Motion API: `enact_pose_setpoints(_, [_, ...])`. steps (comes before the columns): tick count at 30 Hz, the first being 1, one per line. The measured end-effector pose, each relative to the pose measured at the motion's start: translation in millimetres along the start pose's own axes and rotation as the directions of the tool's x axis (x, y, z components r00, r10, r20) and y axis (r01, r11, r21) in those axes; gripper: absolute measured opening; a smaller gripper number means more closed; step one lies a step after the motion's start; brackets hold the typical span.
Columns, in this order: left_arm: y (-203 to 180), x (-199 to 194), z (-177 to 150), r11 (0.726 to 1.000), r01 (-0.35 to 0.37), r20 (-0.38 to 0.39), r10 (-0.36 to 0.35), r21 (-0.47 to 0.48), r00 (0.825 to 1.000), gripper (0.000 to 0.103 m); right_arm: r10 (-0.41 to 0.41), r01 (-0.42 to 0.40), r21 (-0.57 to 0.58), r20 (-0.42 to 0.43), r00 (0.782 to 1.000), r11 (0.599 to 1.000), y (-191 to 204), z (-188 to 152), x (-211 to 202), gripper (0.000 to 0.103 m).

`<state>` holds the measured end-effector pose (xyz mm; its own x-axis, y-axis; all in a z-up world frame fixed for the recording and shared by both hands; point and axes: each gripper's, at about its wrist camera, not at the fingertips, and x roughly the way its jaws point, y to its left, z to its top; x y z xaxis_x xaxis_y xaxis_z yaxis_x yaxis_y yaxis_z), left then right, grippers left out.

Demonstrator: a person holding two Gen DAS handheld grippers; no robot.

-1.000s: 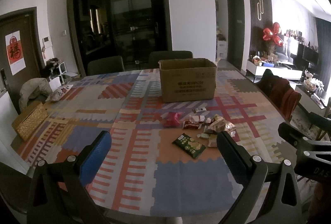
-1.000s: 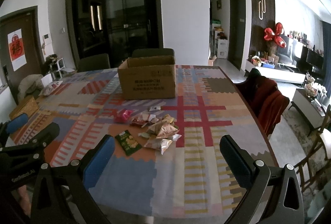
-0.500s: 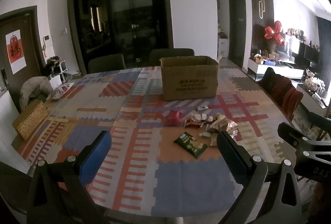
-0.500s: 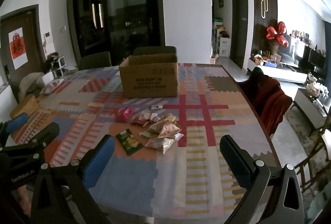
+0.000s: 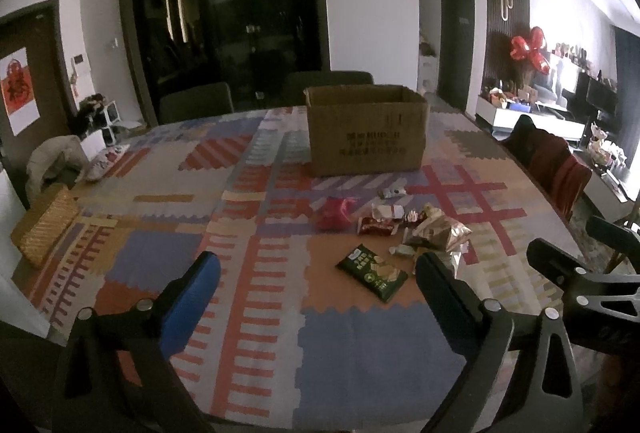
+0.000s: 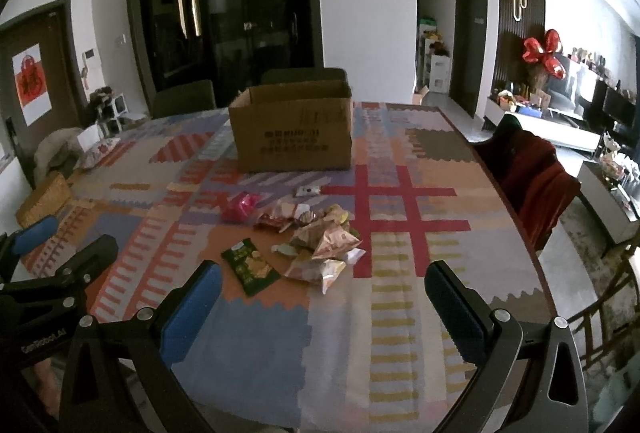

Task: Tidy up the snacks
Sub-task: 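Grasp the green cracker bag with the left tool while the right tool grasps the cream biscuit bag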

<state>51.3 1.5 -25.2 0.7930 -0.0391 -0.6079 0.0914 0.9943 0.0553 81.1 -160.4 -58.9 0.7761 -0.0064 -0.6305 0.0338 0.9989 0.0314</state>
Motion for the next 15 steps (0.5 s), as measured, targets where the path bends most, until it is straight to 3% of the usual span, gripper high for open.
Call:
enact_pose_setpoints(8, [6.8, 54.4, 11.0, 0.998, 0.058, -0.086, -0.059, -0.006, 0.995, 0.090, -0.023, 0.019, -0.083, -0.048, 0.999, 0.996, 18.8, 14.5, 47.3, 0.100])
enact_pose_setpoints(15, [8.2, 99.7, 20.5, 0.992, 0.127, -0.160, -0.126, -0.003, 0.979, 0.083, -0.030, 0.021, -0.071, -0.134, 0.991, 0.997, 21.3, 30.1, 95.6, 0.093])
